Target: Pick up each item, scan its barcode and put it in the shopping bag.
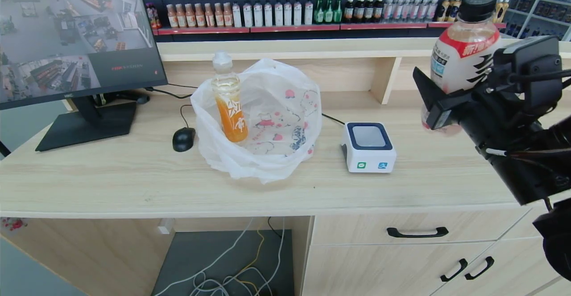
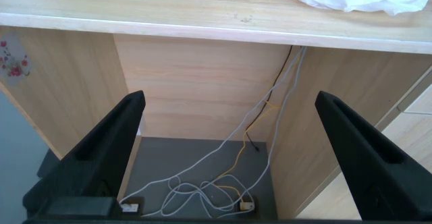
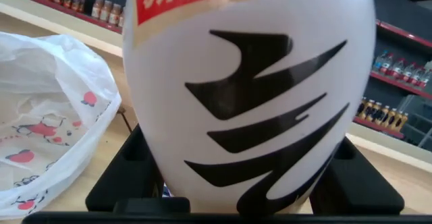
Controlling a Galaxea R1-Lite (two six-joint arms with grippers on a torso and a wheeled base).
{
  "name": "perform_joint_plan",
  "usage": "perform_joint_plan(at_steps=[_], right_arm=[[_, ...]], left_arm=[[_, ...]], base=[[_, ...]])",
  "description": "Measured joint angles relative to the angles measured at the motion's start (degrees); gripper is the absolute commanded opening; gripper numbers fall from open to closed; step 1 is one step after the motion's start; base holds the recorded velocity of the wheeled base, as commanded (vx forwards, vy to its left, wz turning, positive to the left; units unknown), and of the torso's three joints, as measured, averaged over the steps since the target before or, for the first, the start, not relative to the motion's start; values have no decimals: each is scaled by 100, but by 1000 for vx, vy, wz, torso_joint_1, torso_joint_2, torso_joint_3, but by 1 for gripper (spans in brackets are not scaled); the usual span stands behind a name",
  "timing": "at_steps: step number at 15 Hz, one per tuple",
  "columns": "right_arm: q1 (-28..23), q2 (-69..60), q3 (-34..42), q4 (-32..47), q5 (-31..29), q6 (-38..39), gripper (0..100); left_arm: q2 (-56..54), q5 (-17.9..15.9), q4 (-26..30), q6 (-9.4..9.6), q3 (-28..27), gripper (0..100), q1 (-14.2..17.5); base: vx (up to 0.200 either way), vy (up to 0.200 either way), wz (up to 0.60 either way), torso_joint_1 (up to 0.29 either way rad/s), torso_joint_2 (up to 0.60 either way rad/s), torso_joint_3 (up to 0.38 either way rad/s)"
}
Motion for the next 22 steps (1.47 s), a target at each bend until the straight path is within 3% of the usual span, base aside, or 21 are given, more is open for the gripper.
perform_joint_plan(at_steps=[7,10,16,22], right_arm=[[49,347,-1012,779,1157,-874,0],[-107,618,-1224,858,2025,-1323,0],[-321,1486,-2118,807,2988,-1577,0],[-714,1963,-2404,801,4601,-2235,0]], left_arm=[[0,0,0,0,0,100,-2],[0,2,0,-2,0,100,2],[0,-2,0,0,0,100,-2],[0,0,0,0,0,100,5]], base=[[0,0,0,0,0,0],[0,0,0,0,0,0],[0,0,0,0,0,0],[0,0,0,0,0,0]])
